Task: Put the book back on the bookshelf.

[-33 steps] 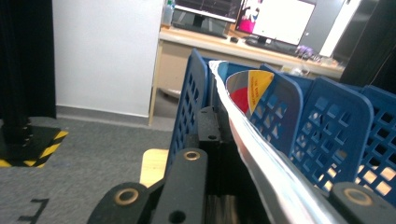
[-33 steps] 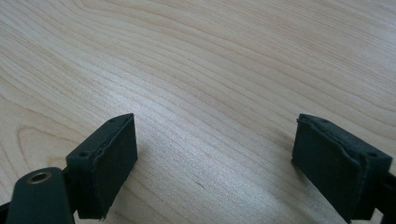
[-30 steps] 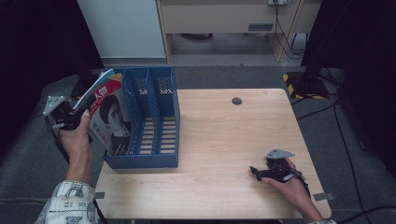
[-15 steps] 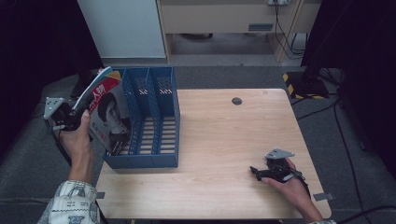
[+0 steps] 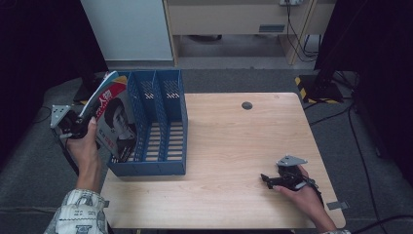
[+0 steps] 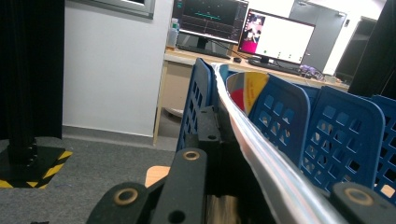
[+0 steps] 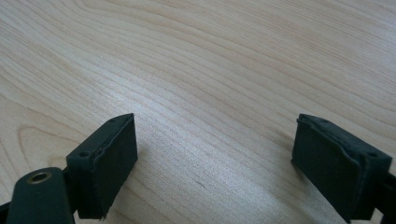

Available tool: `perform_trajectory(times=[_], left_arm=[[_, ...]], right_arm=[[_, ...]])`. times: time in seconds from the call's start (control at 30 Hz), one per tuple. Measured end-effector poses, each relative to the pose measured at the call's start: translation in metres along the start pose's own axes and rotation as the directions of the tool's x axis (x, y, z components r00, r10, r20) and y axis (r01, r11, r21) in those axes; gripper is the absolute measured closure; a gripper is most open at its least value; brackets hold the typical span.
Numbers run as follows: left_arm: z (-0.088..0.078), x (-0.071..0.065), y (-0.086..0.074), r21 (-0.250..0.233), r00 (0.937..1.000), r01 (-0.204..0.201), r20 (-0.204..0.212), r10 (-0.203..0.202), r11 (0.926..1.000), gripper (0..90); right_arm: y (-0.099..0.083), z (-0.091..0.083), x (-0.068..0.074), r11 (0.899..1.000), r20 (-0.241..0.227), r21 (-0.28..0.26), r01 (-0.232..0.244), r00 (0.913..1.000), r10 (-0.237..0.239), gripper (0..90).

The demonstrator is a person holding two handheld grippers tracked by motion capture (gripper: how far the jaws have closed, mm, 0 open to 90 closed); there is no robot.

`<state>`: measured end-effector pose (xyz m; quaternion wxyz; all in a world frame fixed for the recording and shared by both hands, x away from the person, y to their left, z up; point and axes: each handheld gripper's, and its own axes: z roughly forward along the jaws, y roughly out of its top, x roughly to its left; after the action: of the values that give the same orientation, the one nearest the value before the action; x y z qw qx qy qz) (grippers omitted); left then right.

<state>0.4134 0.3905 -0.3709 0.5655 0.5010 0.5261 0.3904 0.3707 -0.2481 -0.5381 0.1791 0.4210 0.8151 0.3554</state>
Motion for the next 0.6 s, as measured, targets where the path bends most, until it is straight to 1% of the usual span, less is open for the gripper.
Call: perform_trajectory(times=[0.33,0.43,0.53,0.6], left_arm=[[-0.0005,0.0013,-0.0022,-0.003,0.9999,0.009,0.005,-0.009,1.0,84.4],[-0.0015,0.0018,-0.0006,-0.001,1.0,0.006,-0.005,-0.006,1.0,80.2],[-0.003,0.0026,0.0029,0.004,0.9998,-0.012,-0.014,0.012,0.9999,75.5],[-0.003,0.0031,0.0042,0.003,0.9998,-0.015,-0.014,0.015,0.9999,69.9]], right_arm=[[-0.0001,-0.0001,0.0003,1.0,0.001,0.0,-0.002,1.0,0.002,14.2],[0.0,-0.0003,0.0002,1.0,-0.002,0.003,-0.002,1.0,0.002,14.2],[-0.0001,-0.0003,0.0003,1.0,-0.002,0.003,-0.002,1.0,0.002,14.2],[-0.0001,-0.0004,0.0003,1.0,-0.002,0.003,-0.002,1.0,0.002,14.2]])
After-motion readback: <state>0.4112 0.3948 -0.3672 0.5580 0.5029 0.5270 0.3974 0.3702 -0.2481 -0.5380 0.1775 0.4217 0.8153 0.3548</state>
